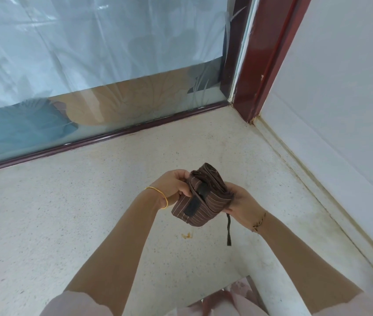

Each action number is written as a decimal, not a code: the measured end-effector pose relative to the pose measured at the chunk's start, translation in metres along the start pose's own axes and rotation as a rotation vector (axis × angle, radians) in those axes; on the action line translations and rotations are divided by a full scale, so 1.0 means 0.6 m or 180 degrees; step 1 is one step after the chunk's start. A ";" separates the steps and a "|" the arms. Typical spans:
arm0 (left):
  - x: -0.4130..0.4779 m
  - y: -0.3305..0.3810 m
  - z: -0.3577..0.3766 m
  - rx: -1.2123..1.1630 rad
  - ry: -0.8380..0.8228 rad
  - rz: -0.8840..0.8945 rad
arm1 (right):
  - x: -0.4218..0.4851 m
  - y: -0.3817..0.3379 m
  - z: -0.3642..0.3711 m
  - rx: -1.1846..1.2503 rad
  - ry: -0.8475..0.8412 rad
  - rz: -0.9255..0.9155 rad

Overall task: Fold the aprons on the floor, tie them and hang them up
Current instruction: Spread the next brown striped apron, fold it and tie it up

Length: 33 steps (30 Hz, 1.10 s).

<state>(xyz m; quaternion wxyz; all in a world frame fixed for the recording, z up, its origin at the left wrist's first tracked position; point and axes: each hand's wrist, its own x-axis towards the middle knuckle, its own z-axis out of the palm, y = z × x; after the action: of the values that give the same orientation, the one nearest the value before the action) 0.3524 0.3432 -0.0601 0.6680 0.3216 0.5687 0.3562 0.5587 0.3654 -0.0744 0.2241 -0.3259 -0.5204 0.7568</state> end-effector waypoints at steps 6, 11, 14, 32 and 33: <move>0.007 -0.016 0.001 -0.0756 0.0047 -0.0218 | -0.003 -0.006 0.011 -0.1614 0.0110 0.0029; 0.013 -0.015 0.004 0.1371 0.0693 -0.0287 | 0.015 -0.005 0.019 -0.2076 0.0664 -0.0254; 0.008 -0.004 0.006 0.3444 0.0490 -0.0420 | 0.025 -0.005 0.019 -0.2380 0.0745 -0.0016; -0.064 -0.120 0.076 0.0662 0.1110 0.0586 | 0.042 0.052 0.056 -0.1866 0.0186 0.1257; -0.063 -0.124 0.078 0.0633 0.1209 0.0549 | 0.037 0.055 0.054 -0.1603 0.0197 0.1195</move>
<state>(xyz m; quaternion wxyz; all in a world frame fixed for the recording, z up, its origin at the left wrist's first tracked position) 0.4030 0.2701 -0.0955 0.4811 0.3604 0.6870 0.4083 0.5202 0.3479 -0.1029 0.0085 -0.4844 -0.6151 0.6220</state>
